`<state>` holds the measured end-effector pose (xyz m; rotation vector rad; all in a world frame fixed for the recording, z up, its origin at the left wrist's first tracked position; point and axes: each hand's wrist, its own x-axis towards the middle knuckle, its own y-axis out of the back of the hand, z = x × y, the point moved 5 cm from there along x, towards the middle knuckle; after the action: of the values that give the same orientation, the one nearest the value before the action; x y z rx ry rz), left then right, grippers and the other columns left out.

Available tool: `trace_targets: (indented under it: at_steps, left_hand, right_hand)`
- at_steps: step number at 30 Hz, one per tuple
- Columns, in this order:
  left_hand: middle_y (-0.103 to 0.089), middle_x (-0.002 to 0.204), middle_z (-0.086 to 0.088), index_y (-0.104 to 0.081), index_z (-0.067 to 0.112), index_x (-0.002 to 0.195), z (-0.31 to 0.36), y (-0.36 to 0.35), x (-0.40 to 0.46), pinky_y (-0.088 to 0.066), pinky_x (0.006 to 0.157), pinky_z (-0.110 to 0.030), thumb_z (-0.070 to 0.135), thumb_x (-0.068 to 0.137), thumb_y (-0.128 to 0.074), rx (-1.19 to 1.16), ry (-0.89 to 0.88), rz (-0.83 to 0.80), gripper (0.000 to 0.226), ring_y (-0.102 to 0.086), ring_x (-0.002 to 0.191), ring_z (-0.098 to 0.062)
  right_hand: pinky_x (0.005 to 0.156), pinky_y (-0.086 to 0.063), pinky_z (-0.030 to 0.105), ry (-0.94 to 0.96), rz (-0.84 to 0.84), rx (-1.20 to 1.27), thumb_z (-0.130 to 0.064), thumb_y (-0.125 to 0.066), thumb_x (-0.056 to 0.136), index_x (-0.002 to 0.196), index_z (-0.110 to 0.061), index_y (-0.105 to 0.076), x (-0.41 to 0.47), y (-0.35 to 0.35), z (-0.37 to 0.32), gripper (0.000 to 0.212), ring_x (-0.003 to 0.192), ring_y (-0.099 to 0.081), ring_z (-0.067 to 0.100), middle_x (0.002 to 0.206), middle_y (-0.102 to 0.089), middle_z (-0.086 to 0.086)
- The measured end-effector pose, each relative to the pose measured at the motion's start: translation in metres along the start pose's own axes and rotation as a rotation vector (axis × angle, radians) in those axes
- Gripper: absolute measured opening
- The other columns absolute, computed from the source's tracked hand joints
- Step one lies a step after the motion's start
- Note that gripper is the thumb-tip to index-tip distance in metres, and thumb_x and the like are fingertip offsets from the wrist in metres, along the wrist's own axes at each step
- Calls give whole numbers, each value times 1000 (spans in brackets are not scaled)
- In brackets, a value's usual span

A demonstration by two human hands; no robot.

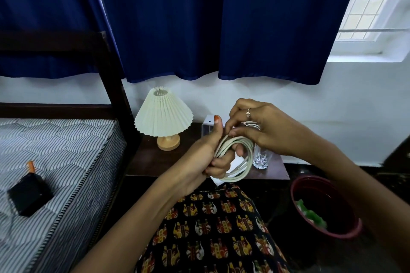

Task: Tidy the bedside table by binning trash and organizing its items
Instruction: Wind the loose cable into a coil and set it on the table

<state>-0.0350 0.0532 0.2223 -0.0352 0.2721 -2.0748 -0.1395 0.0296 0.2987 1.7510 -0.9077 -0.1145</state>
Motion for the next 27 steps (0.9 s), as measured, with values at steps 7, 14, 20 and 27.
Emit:
trace_targets:
  at_steps: [7,14,20,27]
  left_hand:
    - [-25,37,11,-53,20,58,5,1,-1,-14,38,-20,64,80,-38,48,-31,95,51,-15,31,-5]
    - [-20,35,10,-44,16,59,13,-3,5,-8,42,-23,53,95,-30,-259,-87,121,53,-6,32,-6]
    - [-21,32,11,-43,17,59,18,-4,9,-11,38,-20,52,96,-31,-379,-83,105,52,-8,28,-4]
    - [-22,34,11,-42,19,59,12,1,13,-7,44,-24,49,98,-32,-387,-28,139,50,-11,28,-4]
  right_hand:
    - [79,-53,44,-273,54,541,-10,-63,87,88,-15,-73,-8,-7,19,12,81,-66,30,94,-68,16]
    - [62,-58,22,-487,251,1386,-1,-45,92,101,0,-67,-26,-33,30,24,68,-68,16,82,-71,14]
    - [63,-60,26,-527,259,1567,-1,-55,73,84,-2,-72,-30,-45,31,21,66,-70,18,78,-73,12]
    - [70,-58,30,-524,485,1231,-22,-44,98,117,-10,-59,-38,-36,38,27,82,-65,22,100,-67,10]
